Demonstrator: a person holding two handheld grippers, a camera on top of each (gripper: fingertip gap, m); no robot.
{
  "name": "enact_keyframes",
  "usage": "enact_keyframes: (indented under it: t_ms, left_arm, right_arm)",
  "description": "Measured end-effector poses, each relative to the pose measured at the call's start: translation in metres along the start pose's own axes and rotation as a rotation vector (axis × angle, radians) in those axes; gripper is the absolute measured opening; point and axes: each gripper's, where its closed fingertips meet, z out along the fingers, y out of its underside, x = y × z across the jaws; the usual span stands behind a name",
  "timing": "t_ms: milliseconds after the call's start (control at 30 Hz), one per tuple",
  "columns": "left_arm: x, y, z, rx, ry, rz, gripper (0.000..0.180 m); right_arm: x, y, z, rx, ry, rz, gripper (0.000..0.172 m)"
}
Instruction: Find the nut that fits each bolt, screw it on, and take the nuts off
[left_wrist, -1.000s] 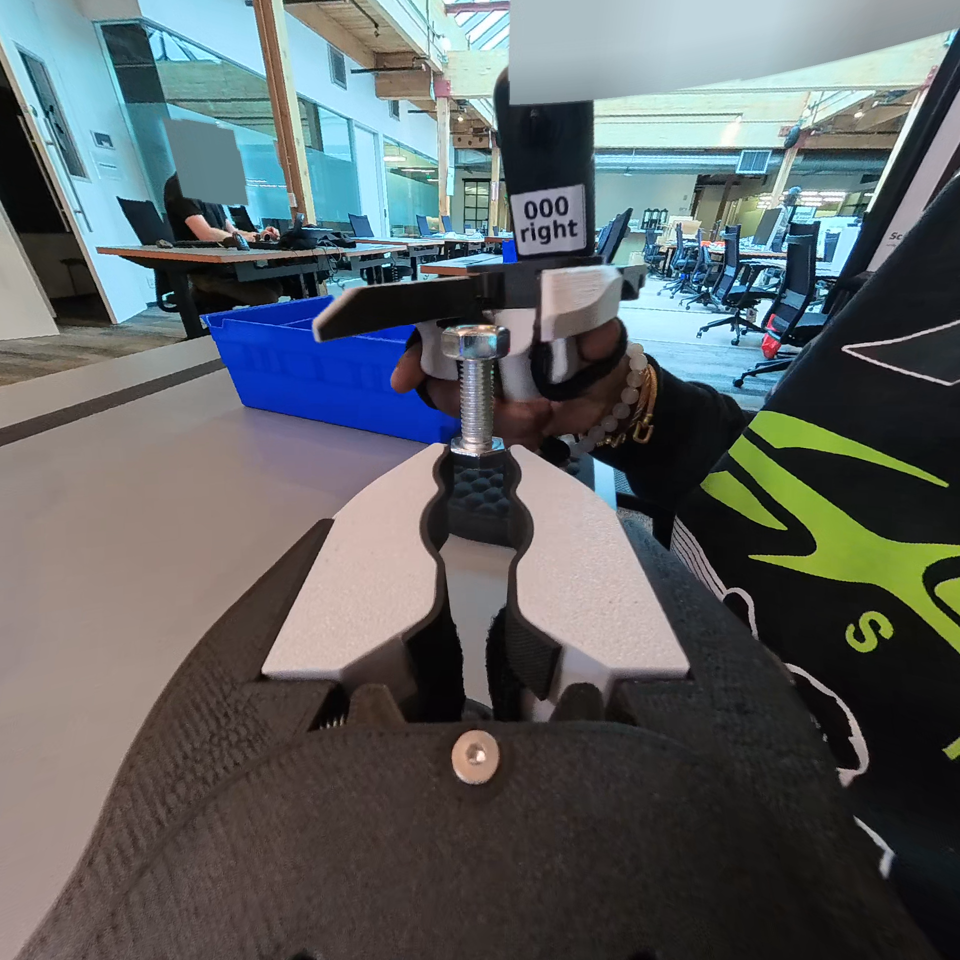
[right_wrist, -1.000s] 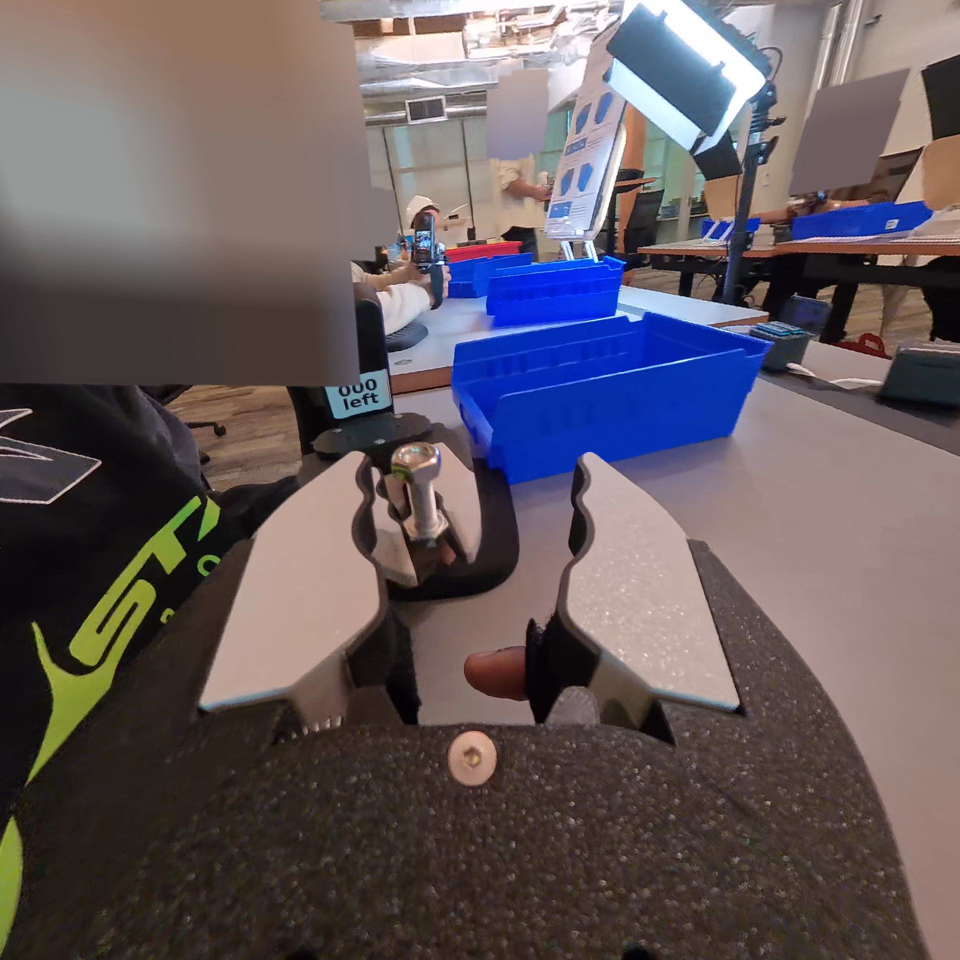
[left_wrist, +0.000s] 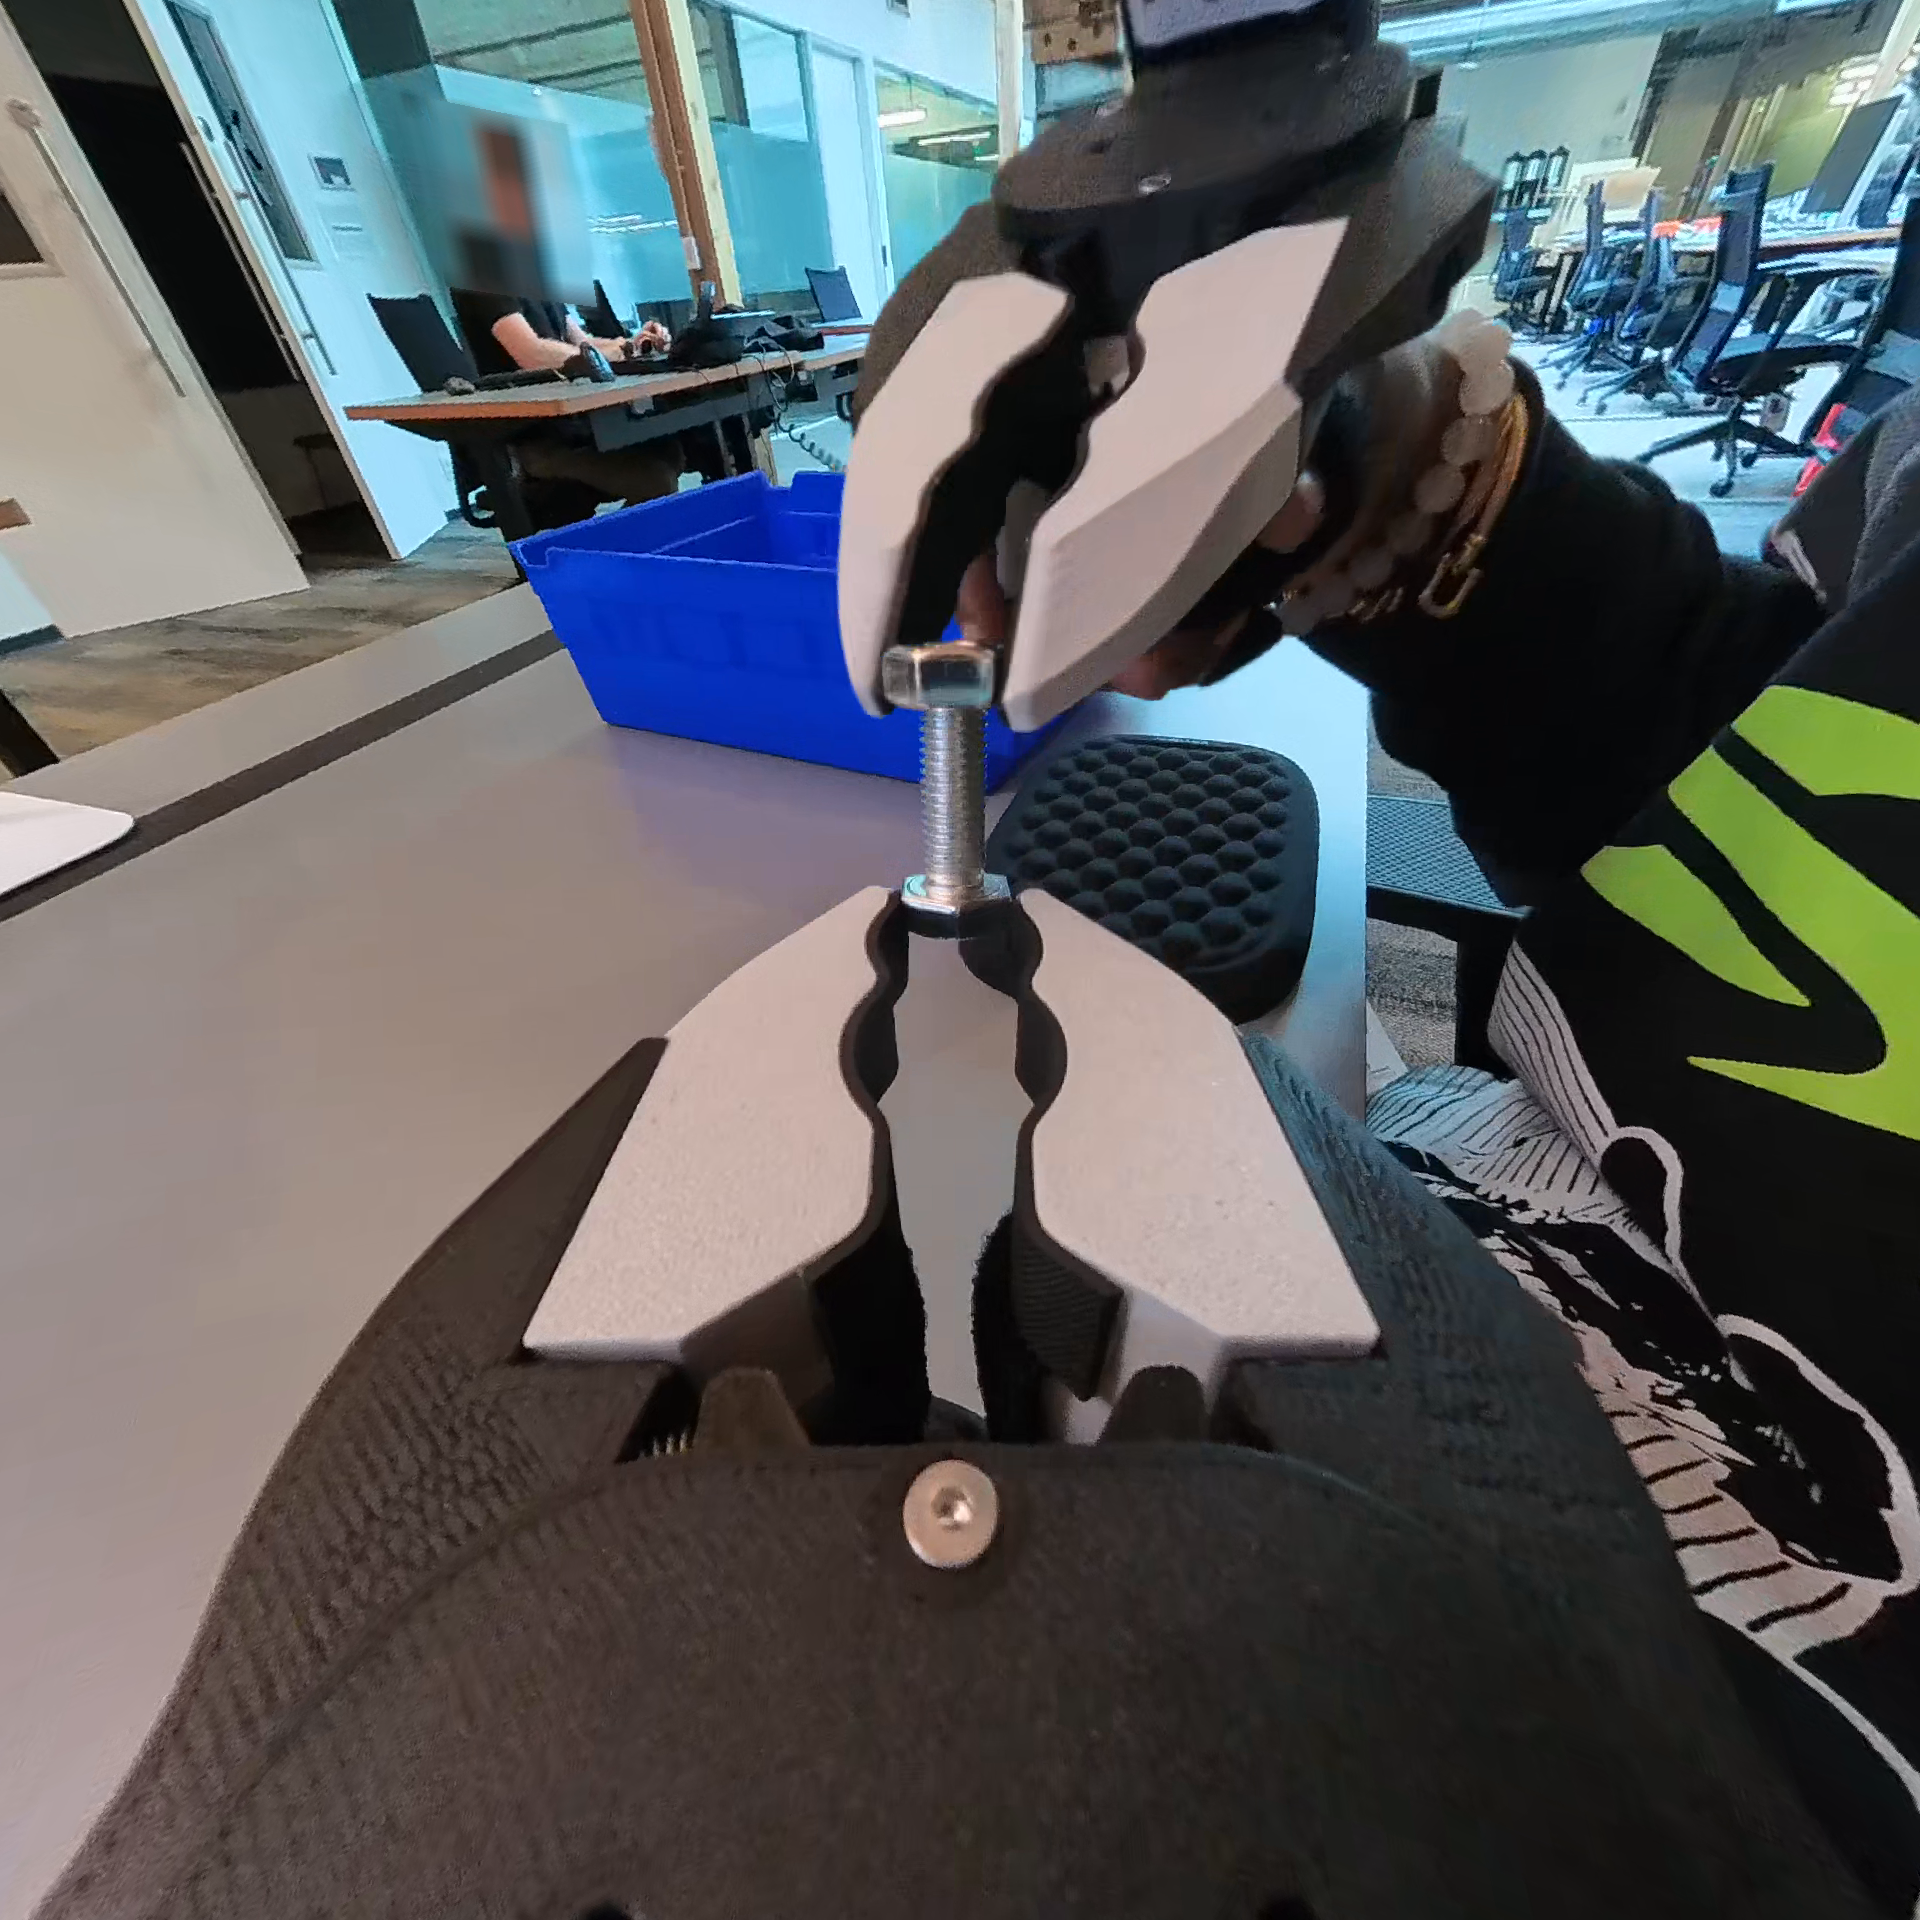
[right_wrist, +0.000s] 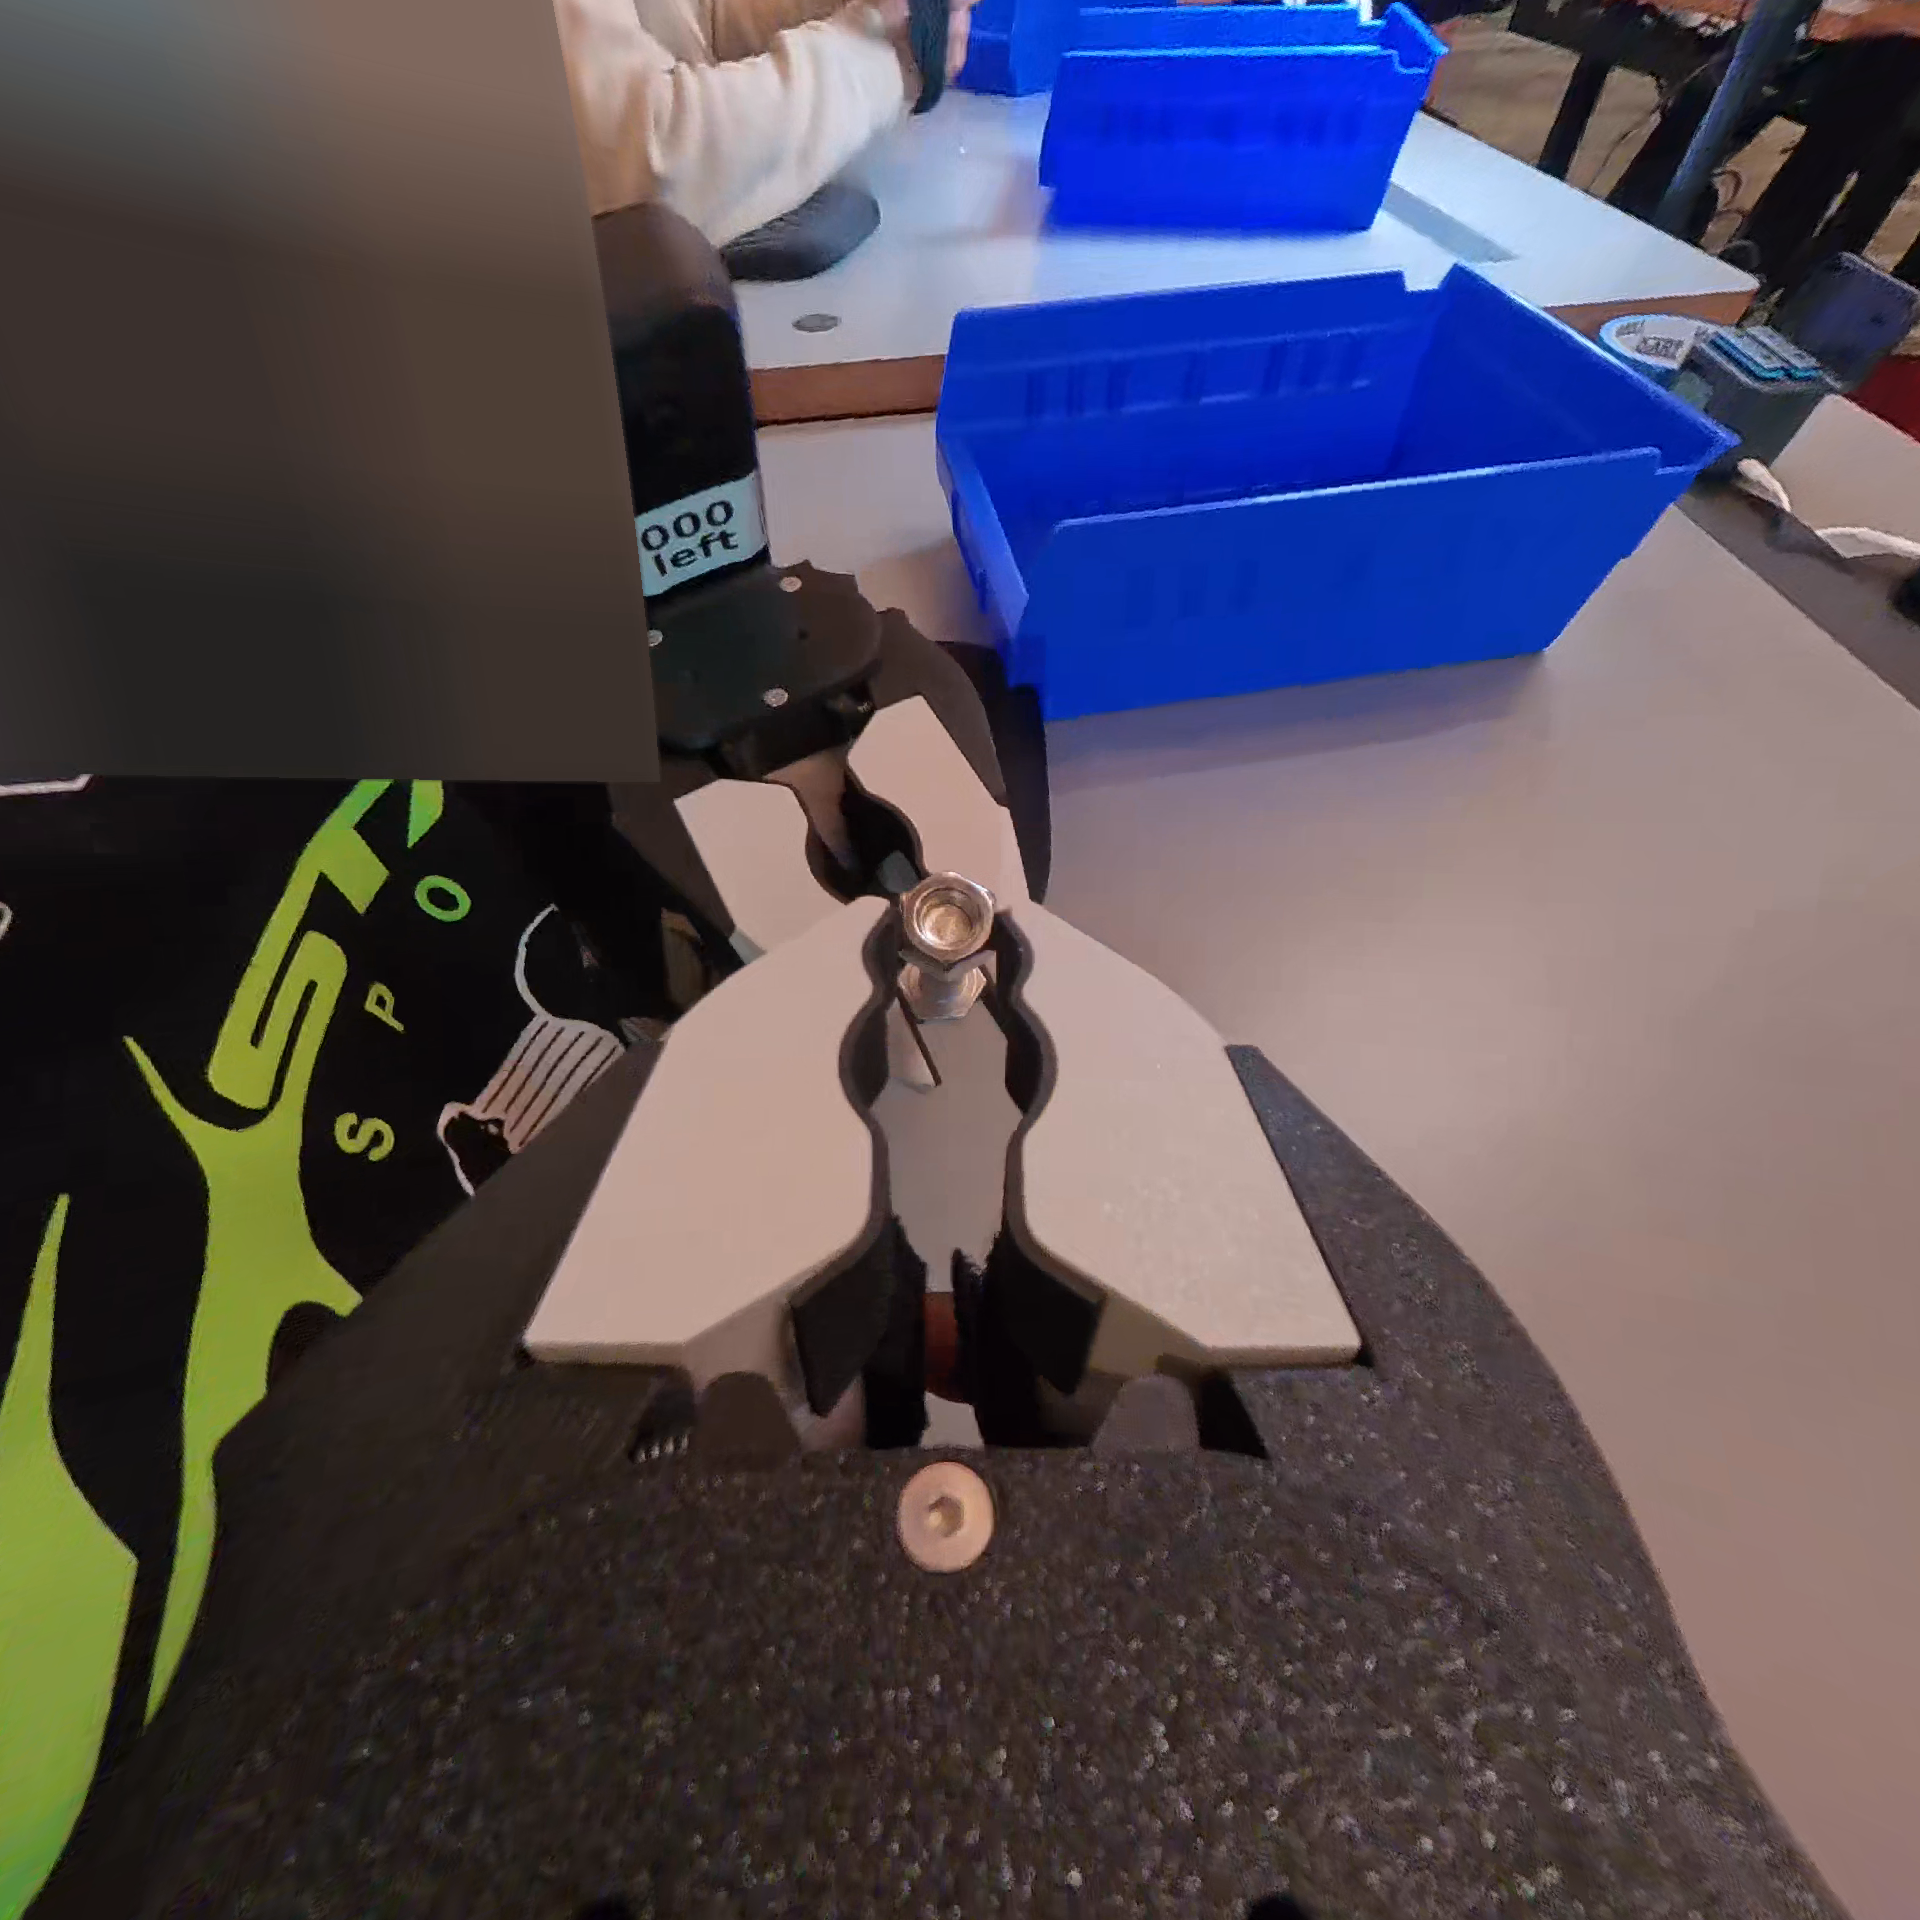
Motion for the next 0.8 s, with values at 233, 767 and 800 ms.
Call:
enact_keyframes:
  t_ms: [233, 767, 800]
  left_arm:
    - [0.028, -0.007, -0.009, 0.021, 0.317, -0.135, 0.018]
    - [0.021, -0.037, -0.017, 0.265, 0.383, -0.309, 0.018]
    - [0.006, -0.037, -0.014, 0.273, 0.241, -0.281, 0.018]
  right_arm:
    - [-0.022, -0.003, -0.005, 0.024, -0.161, -0.151, 0.018]
    - [-0.012, -0.035, -0.006, 0.252, -0.134, -0.107, 0.058]
    - [-0.003, -0.038, -0.006, 0.276, -0.079, -0.062, 0.058]
